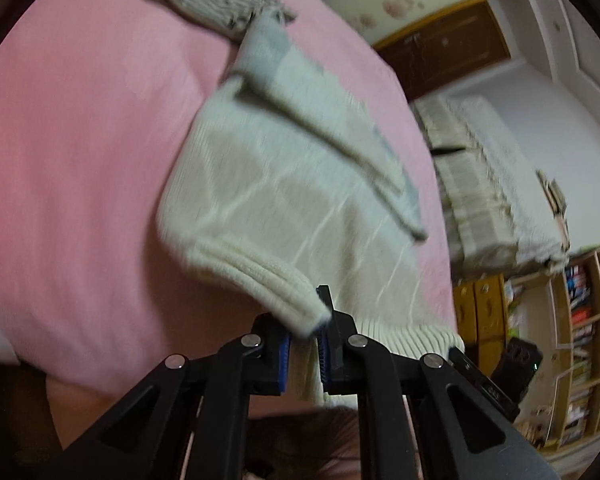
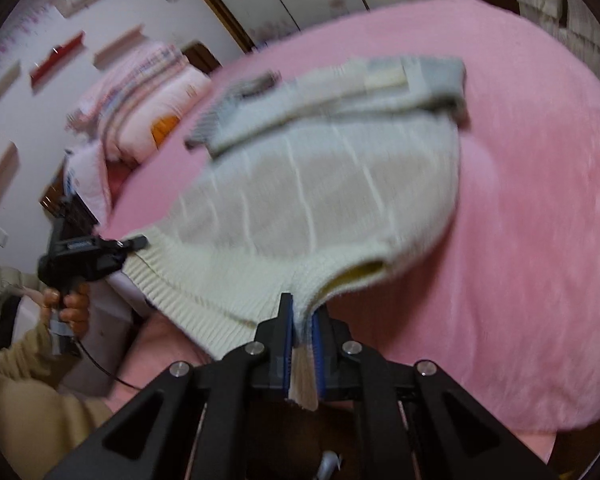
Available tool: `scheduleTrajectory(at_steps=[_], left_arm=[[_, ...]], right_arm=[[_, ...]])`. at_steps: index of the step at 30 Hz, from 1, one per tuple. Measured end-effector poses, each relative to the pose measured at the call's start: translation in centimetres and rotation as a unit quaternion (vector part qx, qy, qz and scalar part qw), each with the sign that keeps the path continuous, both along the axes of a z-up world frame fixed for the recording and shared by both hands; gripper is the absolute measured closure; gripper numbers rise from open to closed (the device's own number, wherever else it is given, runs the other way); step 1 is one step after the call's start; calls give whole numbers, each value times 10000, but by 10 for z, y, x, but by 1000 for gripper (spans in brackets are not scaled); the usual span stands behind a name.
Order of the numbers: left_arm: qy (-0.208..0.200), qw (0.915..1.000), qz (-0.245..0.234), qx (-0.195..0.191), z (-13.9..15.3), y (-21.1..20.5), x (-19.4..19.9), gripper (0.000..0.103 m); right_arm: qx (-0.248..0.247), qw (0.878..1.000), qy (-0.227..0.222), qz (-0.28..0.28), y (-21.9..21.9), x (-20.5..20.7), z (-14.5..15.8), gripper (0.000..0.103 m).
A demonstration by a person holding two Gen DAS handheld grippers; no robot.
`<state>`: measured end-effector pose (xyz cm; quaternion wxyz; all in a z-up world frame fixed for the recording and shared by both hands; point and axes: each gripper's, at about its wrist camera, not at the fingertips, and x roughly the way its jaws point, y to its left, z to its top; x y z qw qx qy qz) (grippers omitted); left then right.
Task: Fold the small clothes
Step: 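Lift the hem with both tools and fold it over toward the collar, then lay the hem down at the collar and open both tools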
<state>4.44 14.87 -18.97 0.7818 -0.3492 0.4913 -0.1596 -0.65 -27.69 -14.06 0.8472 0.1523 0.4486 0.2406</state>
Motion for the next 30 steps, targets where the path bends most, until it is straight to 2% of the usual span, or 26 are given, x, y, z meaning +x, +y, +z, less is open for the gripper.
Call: scheduleTrajectory(at_steps=[3, 7, 9, 13, 17, 21, 27, 30], left_arm=[[-63, 9994, 341, 33, 21, 2, 34, 94], [-136, 9964, 829, 84, 42, 9, 94, 94], [-158, 9947, 1008, 113, 51, 9, 126, 94], [-287, 9935, 1072, 233, 65, -3, 188, 94], [-344, 9936, 961, 480, 70, -20, 245, 94], [-282, 9931, 886, 714, 58, -35, 295, 94], [193, 9907, 980, 921, 6, -39, 348, 94], [466, 9901, 960, 909, -21, -40, 366, 90]], right_arm=[[167, 9990, -388, -156, -10, 31, 31, 95], [389, 9960, -682, -438, -23, 78, 59, 96], [484, 9940, -789, -589, -29, 109, 68, 96], [592, 9910, -805, -889, -37, 169, 73, 96], [693, 9880, -633, -1228, -46, 222, 60, 96], [766, 9846, -371, -1529, -57, 272, 37, 96], [670, 9817, 144, -1775, -61, 332, -9, 96], [521, 9794, 442, -1900, -59, 353, -30, 95]])
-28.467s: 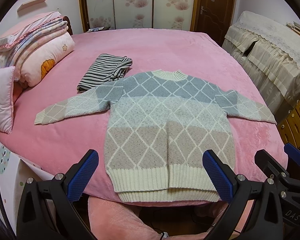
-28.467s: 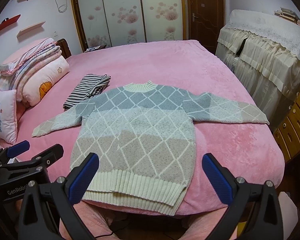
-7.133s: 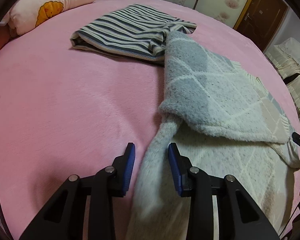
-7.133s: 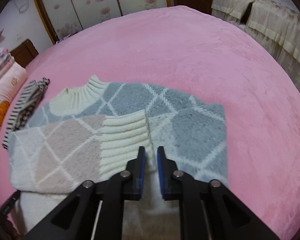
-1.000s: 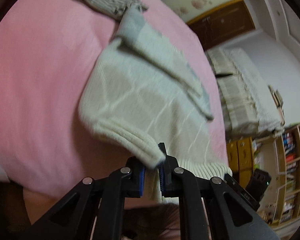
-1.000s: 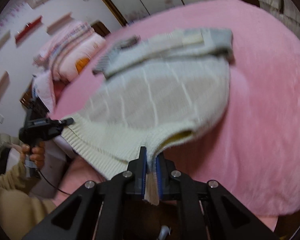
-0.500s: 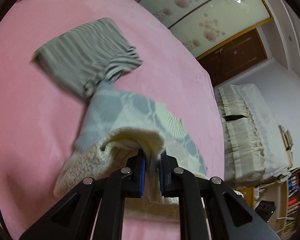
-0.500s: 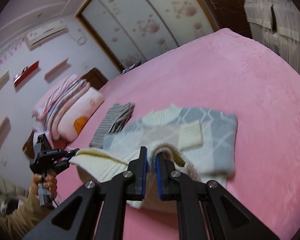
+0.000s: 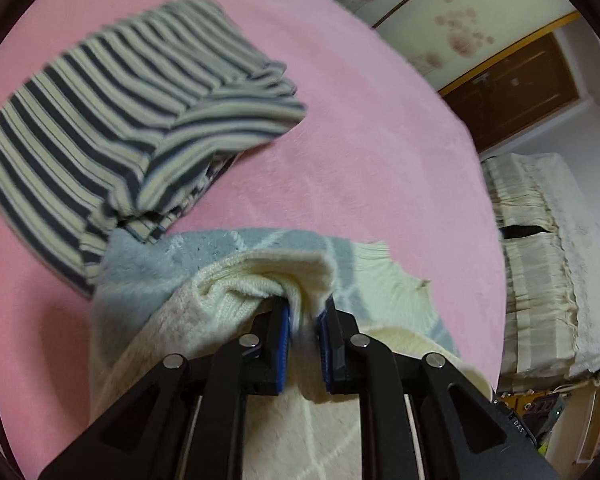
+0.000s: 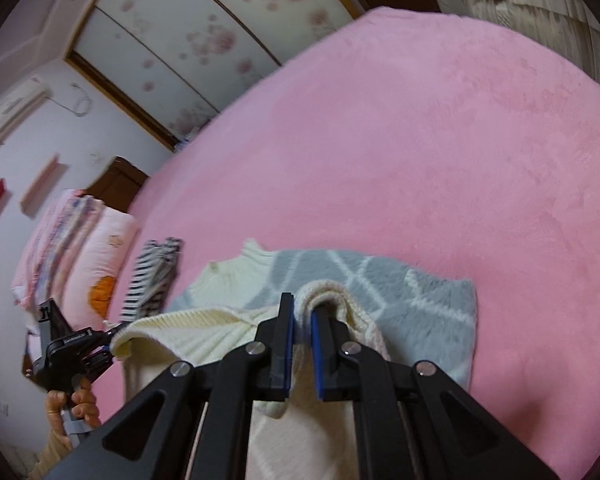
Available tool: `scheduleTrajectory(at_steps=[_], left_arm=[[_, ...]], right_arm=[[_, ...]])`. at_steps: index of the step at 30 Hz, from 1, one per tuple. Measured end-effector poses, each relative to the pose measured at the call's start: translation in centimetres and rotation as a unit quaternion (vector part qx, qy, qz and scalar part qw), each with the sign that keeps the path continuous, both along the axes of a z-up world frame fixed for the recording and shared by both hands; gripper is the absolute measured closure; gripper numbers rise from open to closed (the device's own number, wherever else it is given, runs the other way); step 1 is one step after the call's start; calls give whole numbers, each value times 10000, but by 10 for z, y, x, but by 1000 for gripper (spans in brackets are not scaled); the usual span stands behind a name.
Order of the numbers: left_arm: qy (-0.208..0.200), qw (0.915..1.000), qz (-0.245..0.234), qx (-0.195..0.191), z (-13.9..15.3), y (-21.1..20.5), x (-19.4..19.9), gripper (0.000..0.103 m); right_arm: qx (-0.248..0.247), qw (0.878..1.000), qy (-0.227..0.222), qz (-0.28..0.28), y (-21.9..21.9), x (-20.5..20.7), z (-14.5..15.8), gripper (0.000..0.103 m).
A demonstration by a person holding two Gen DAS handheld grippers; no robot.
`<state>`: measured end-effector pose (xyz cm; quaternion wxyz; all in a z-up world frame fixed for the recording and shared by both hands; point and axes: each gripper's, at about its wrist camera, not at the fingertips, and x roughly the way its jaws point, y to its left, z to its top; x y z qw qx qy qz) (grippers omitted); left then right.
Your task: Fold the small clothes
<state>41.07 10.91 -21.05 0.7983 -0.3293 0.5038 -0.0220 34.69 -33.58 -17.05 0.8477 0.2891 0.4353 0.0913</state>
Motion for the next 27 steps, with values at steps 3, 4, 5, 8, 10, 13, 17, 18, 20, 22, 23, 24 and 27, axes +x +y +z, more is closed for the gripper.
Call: scheduleTrajectory(at_steps=[3, 4, 5, 8, 10, 13, 17, 18, 20, 22, 23, 24, 27], left_arm=[[94, 9999, -3, -40, -14, 0, 10, 86], [104, 9999, -34, -33, -16, 0, 12, 84], [108, 9999, -70, -53, -17, -1, 15, 83], [88, 9997, -116, -212, -14, 0, 17, 76], [-120, 9994, -125, -311, -5, 2, 16, 60], [-612, 9981, 8, 43, 19, 8, 12, 40], [-758, 9962, -43, 436, 35, 13, 13, 39], [-739, 9959, -60, 511, 37, 14, 13, 39], [-715, 9953, -138, 640, 38, 13, 13, 40], [-653, 9940, -322, 818, 35, 10, 13, 40], [-626, 9931, -426, 896, 33, 8, 11, 40], [-589, 9920, -546, 975, 30, 7, 10, 44], [-437, 9889, -882, 1112, 22, 11, -2, 56]], right_arm=[[238, 9989, 356, -180, -5, 11, -20, 92], [367, 9982, 430, -215, -7, 13, -25, 90], [516, 9970, 510, -269, -10, 15, -29, 88], [806, 9946, 567, -330, -15, 14, -31, 78], [732, 9954, 434, -437, -20, 12, -25, 59], [711, 9952, 193, -652, -29, 5, -13, 47], [583, 9960, 0, -673, -40, 2, -2, 47], [496, 9967, -48, -649, -40, 1, 1, 47], [265, 9981, -99, -555, -37, 2, 6, 47], [135, 9990, -95, -410, -34, 2, 8, 47], [82, 9994, -68, -341, -31, 2, 8, 47], [27, 9996, -46, -270, -29, 2, 8, 47], [-246, 9997, 52, 12, -21, 0, 7, 48]])
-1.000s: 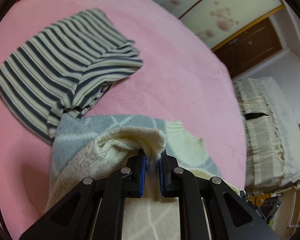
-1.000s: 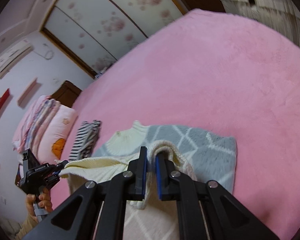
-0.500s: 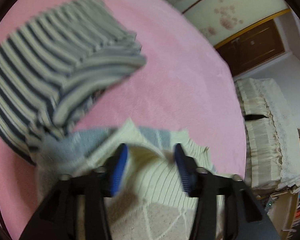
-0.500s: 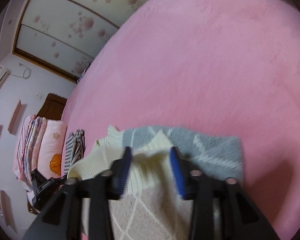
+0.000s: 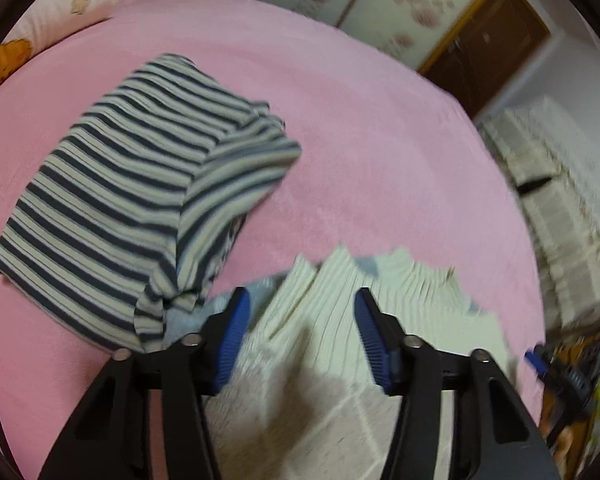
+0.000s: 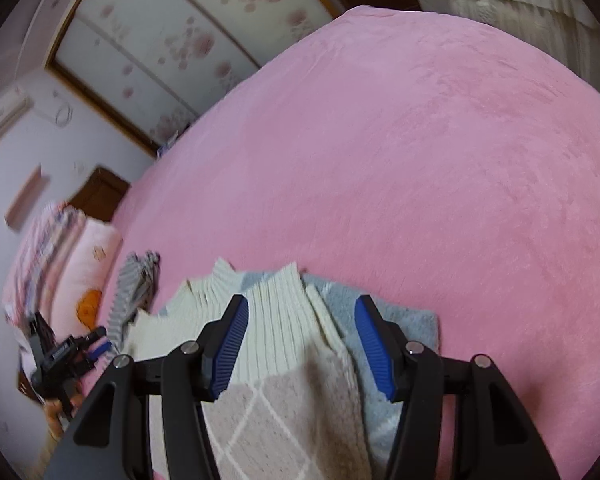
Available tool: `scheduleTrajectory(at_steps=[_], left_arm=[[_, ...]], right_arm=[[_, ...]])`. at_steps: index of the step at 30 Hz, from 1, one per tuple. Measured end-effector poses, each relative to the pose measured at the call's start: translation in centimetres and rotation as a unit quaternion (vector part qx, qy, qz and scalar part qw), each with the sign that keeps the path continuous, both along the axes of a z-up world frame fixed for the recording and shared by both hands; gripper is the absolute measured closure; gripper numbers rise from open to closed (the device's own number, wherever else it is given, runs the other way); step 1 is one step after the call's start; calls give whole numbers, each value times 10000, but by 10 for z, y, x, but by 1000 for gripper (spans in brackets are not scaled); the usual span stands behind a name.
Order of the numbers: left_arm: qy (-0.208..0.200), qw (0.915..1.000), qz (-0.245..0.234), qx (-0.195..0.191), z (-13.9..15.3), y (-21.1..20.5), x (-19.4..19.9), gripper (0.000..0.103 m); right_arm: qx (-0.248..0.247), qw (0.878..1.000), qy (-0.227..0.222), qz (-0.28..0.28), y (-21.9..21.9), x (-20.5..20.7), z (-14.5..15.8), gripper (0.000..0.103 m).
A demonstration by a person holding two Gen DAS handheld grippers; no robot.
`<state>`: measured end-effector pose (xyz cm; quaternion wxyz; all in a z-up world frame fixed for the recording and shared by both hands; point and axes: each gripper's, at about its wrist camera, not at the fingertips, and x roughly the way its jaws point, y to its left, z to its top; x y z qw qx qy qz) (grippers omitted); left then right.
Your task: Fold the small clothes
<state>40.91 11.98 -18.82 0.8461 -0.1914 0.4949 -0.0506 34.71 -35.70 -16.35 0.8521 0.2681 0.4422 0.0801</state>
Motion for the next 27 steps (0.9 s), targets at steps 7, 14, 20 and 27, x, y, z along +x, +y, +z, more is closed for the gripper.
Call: scheduleTrajectory(at_steps=[7, 14, 20, 27], left_arm=[[174, 9980, -423, 434, -13, -11, -11, 61], [244, 9923, -455, 1130, -21, -21, -10, 60], [168, 9868, -592, 1497, -28, -28, -14, 67], [-343, 9581, -469, 2804, -18, -55, -29, 97]], right_arm=[[-384, 9974, 461, 389, 14, -2, -17, 48], [-581, 9953, 585, 514, 22, -1, -26, 49], [-831, 9936, 398, 659, 29, -3, -26, 93], [-1378, 9898, -88, 359, 34, -16, -11, 95]])
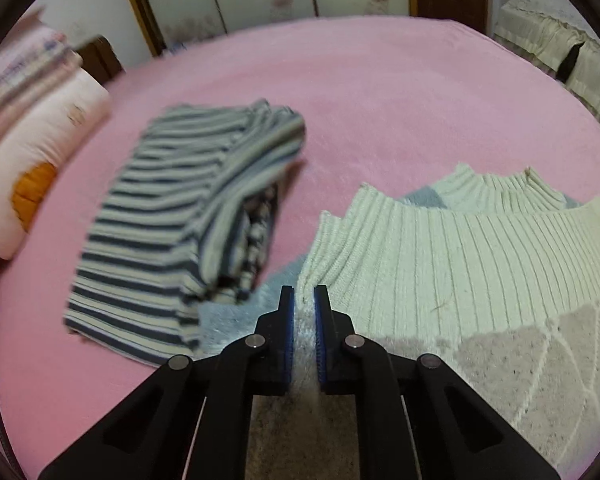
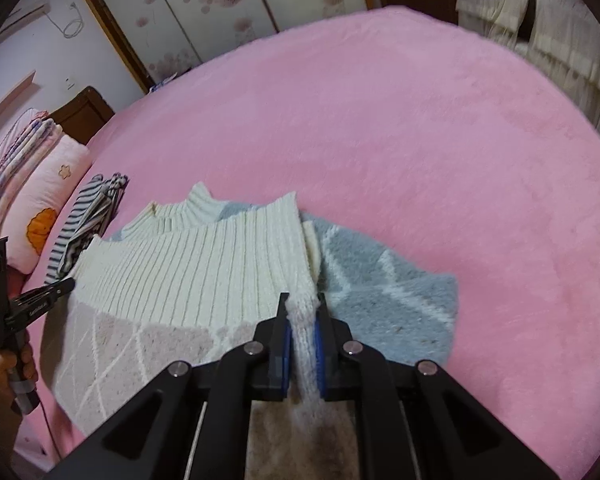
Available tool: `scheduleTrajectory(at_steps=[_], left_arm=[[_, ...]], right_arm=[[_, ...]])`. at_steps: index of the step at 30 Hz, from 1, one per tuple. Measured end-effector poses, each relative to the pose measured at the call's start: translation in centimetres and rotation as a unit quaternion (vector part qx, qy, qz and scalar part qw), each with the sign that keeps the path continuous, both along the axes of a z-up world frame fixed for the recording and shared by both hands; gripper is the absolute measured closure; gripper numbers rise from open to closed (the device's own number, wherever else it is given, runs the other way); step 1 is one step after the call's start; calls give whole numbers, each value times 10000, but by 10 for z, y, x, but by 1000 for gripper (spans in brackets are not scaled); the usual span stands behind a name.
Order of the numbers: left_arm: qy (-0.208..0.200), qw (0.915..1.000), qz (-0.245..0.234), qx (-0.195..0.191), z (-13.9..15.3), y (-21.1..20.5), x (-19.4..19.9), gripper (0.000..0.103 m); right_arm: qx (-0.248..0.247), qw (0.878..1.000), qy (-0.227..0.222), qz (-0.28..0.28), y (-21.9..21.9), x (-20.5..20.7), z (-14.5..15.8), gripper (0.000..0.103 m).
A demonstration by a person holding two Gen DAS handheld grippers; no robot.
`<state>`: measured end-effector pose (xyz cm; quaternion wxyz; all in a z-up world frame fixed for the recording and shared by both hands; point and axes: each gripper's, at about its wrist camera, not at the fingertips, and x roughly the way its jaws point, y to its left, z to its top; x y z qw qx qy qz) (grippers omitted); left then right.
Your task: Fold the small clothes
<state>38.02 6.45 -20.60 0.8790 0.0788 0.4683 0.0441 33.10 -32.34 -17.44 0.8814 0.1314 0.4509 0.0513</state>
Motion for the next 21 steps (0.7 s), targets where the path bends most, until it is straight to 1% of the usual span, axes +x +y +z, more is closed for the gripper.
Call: scheduleTrajectory(at_steps=[2, 4, 7, 10, 13, 14, 17, 20, 21], left_arm=[[-180, 9996, 77, 219, 3, -2, -3, 97], [-355, 9983, 201, 426, 4, -3, -4, 97], [-521, 9971, 409, 388, 4, 3, -2, 97], [-344, 9970, 566, 410, -13, 8, 1, 97], [-219, 9965, 526, 608, -34, 5, 3, 96], [-266, 9958, 494, 722, -38, 2, 2, 96], [-315, 9948, 456, 852, -40, -4, 1, 95], [-246, 9960, 401, 754, -37, -6, 0, 92], [-225, 9967, 368, 686, -35, -5, 0, 89]], right_arm=[[-119, 9995, -265, -155, -5, -6, 8, 95], [-200, 9987, -377, -280, -10, -10, 9, 95], [-282, 9977, -420, -445, -13, -10, 6, 95], [-495, 9969, -312, -521, -11, -6, -8, 95], [-588, 9965, -150, -570, -8, 0, -27, 95], [-568, 9964, -136, -608, -8, 1, -29, 95], [-690, 9960, -129, -551, -2, 3, -26, 94], [-803, 9958, -112, -429, 3, 4, -21, 92], [-827, 9957, -104, -412, 3, 3, -19, 91]])
